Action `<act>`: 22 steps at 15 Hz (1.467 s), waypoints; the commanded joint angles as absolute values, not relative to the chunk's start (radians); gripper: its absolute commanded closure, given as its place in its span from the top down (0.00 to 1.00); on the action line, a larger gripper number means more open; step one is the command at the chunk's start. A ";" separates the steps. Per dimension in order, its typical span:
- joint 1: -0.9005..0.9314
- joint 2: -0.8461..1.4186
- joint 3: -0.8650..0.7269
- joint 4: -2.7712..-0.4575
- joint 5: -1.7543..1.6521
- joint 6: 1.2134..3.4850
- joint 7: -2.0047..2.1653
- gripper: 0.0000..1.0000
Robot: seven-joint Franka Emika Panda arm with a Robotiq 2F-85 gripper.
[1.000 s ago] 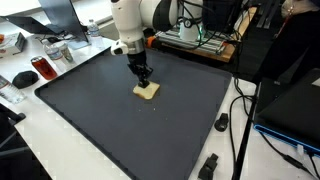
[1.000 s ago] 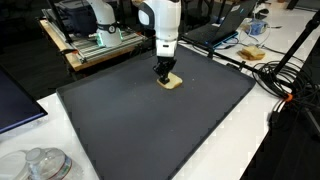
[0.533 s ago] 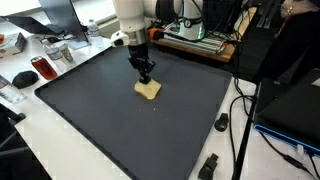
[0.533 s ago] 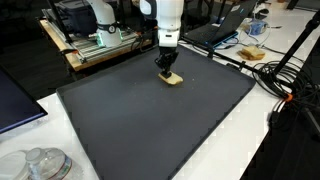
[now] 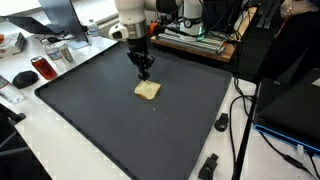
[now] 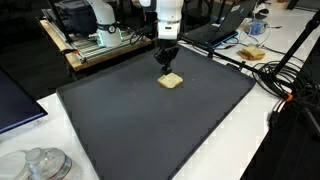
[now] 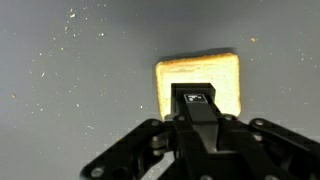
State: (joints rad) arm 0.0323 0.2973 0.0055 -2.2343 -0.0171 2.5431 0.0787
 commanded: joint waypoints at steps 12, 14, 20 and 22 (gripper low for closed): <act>0.271 0.303 -0.107 -2.235 -0.480 2.520 0.683 0.06; 0.288 0.305 -0.109 -2.236 -0.526 2.527 0.752 0.06; 0.332 0.319 -0.111 -2.218 -0.738 2.516 1.017 0.06; 0.334 0.324 -0.095 -2.212 -0.792 2.499 1.082 0.06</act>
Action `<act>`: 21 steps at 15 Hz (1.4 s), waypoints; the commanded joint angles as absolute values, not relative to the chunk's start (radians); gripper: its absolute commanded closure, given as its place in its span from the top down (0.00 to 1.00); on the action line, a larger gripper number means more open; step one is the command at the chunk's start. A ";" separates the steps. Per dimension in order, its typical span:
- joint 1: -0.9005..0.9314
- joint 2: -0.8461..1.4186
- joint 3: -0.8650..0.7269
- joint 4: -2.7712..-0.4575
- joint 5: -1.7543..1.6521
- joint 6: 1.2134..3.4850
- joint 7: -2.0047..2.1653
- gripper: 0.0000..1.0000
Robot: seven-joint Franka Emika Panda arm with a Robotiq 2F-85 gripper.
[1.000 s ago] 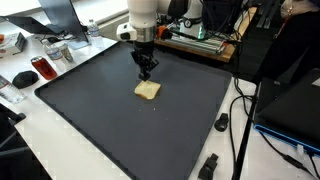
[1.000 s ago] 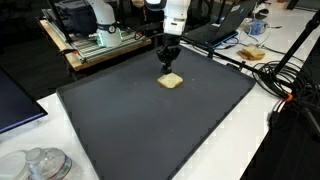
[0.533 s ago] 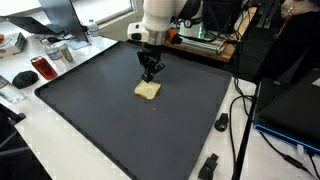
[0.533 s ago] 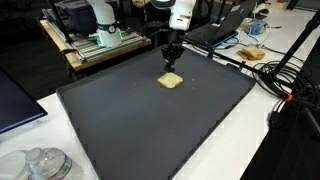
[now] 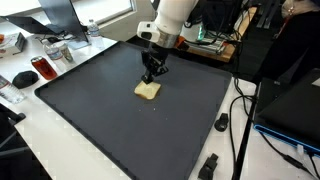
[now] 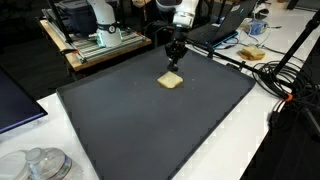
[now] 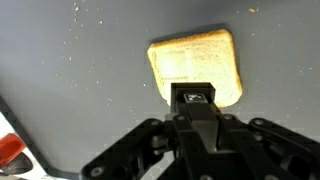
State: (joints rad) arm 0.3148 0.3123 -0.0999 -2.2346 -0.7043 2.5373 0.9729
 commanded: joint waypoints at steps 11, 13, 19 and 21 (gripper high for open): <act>0.323 0.425 0.021 -2.066 -0.777 2.282 1.038 0.06; 0.329 0.444 0.033 -2.023 -0.771 2.220 1.030 0.06; 0.323 0.524 0.070 -1.880 -0.708 2.100 0.899 0.06; 0.322 0.553 0.068 -1.825 -0.687 2.065 0.872 0.06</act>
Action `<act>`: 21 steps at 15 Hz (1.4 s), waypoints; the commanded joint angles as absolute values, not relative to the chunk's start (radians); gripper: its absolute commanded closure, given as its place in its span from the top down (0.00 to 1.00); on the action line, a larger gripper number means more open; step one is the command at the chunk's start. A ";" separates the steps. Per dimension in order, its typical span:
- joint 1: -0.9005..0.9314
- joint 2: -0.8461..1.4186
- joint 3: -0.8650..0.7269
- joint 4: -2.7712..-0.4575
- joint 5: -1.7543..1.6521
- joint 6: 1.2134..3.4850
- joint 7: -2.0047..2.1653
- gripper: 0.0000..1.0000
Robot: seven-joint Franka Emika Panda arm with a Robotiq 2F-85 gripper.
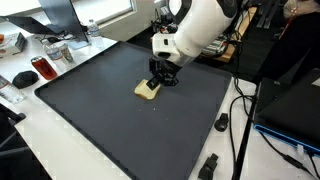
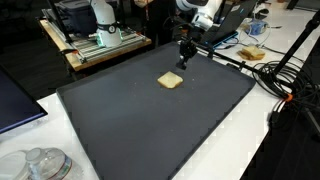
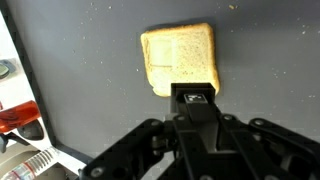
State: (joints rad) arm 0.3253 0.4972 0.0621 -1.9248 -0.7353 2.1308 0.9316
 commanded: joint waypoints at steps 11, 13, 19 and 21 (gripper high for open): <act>0.268 0.655 0.045 -1.569 -0.413 1.924 0.530 0.06; 0.255 0.673 0.040 -1.523 -0.359 1.891 0.466 0.06; 0.201 0.732 0.041 -1.382 -0.222 1.775 0.288 0.06; 0.179 0.754 0.045 -1.332 -0.182 1.730 0.234 0.06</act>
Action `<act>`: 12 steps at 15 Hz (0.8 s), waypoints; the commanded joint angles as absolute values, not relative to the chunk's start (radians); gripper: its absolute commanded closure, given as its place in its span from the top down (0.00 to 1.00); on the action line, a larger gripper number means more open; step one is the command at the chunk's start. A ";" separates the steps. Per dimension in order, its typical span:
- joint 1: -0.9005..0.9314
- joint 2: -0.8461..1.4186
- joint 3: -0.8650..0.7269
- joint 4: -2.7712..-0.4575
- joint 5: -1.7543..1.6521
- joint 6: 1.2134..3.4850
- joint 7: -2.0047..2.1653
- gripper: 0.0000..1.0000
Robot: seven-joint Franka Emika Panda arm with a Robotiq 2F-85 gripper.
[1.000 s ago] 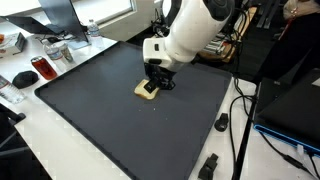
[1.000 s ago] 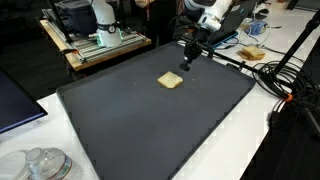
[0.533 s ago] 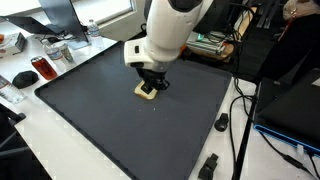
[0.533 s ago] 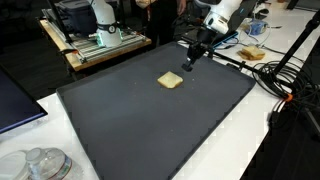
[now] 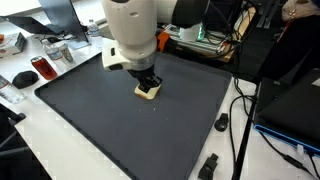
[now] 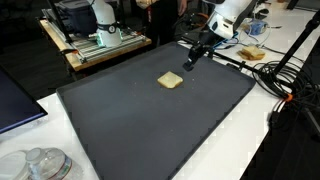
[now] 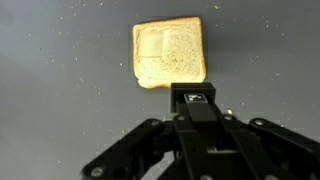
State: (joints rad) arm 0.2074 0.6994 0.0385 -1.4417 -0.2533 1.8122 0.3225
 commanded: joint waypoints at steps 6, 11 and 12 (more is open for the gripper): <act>0.112 0.837 0.048 -1.170 -0.072 1.591 0.107 0.06; 0.062 0.913 0.044 -1.051 -0.018 1.551 0.060 0.06; 0.052 0.930 0.043 -1.027 -0.009 1.543 0.053 0.06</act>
